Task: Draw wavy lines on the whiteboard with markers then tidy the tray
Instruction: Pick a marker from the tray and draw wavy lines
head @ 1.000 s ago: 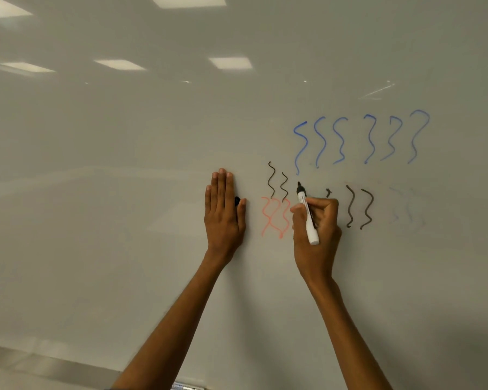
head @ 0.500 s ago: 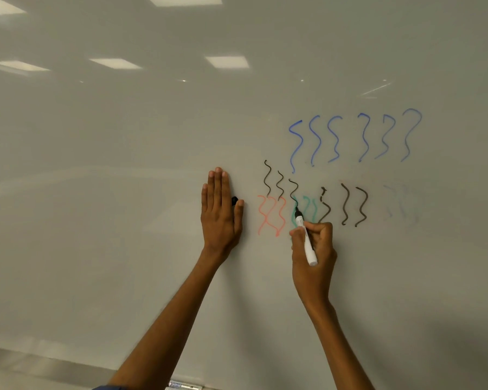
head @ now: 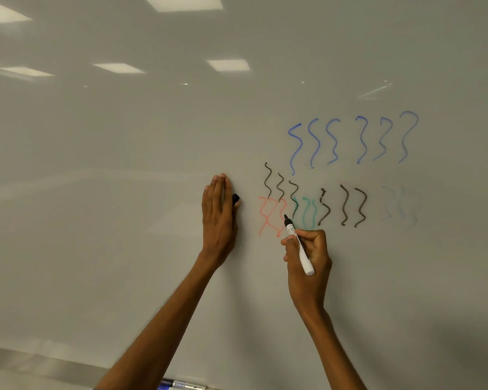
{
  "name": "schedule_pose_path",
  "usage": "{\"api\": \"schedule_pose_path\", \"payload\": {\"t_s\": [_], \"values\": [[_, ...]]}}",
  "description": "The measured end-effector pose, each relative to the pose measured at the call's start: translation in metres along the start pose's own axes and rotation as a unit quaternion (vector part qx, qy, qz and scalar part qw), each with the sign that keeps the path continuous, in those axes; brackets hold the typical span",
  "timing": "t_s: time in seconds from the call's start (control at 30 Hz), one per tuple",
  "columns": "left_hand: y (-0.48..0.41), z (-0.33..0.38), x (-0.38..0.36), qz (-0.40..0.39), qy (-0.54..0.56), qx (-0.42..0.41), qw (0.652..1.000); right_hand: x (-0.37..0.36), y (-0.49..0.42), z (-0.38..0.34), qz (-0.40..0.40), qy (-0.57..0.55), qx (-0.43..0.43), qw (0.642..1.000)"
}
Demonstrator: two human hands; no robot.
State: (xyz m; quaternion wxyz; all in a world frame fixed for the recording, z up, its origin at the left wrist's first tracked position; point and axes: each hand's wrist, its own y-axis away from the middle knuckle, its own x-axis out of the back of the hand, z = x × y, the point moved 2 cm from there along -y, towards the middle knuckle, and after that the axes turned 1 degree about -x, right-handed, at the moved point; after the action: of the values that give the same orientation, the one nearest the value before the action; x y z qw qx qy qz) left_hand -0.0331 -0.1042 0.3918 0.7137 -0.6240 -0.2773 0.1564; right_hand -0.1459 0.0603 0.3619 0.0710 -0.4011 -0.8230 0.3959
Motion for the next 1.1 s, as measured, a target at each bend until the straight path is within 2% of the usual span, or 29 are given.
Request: {"api": "schedule_pose_path", "payload": {"t_s": [0.1, 0.17, 0.23, 0.33, 0.5, 0.67, 0.93, 1.1], "values": [[0.004, 0.004, 0.017, 0.028, 0.041, 0.018, 0.999, 0.001, 0.002, -0.005, -0.009, -0.040, -0.017, 0.999], [0.016, 0.013, 0.033, 0.010, 0.105, 0.048, 0.993, 0.006, 0.004, -0.008, -0.009, -0.081, -0.046, 0.996], [0.037, 0.023, 0.046, -0.027, 0.195, 0.084, 0.977, 0.011, 0.005, -0.008, -0.003, -0.115, -0.089, 0.989], [0.071, 0.032, 0.057, -0.084, 0.309, 0.155, 0.934, 0.017, 0.012, 0.002, -0.003, -0.107, -0.138, 0.985], [0.112, 0.044, 0.058, -0.196, 0.334, 0.219, 0.895, 0.029, 0.035, 0.029, -0.022, -0.092, -0.228, 0.969], [0.133, 0.057, 0.056, -0.270, 0.330, 0.198, 0.882, 0.045, 0.055, 0.042, -0.021, -0.096, -0.265, 0.959], [0.150, 0.068, 0.056, -0.369, 0.292, 0.134, 0.872, 0.075, 0.070, 0.046, 0.016, -0.078, -0.256, 0.963], [0.157, 0.081, 0.052, -0.409, 0.274, 0.087, 0.866, 0.080, 0.077, 0.048, -0.015, -0.070, -0.266, 0.961]]}}
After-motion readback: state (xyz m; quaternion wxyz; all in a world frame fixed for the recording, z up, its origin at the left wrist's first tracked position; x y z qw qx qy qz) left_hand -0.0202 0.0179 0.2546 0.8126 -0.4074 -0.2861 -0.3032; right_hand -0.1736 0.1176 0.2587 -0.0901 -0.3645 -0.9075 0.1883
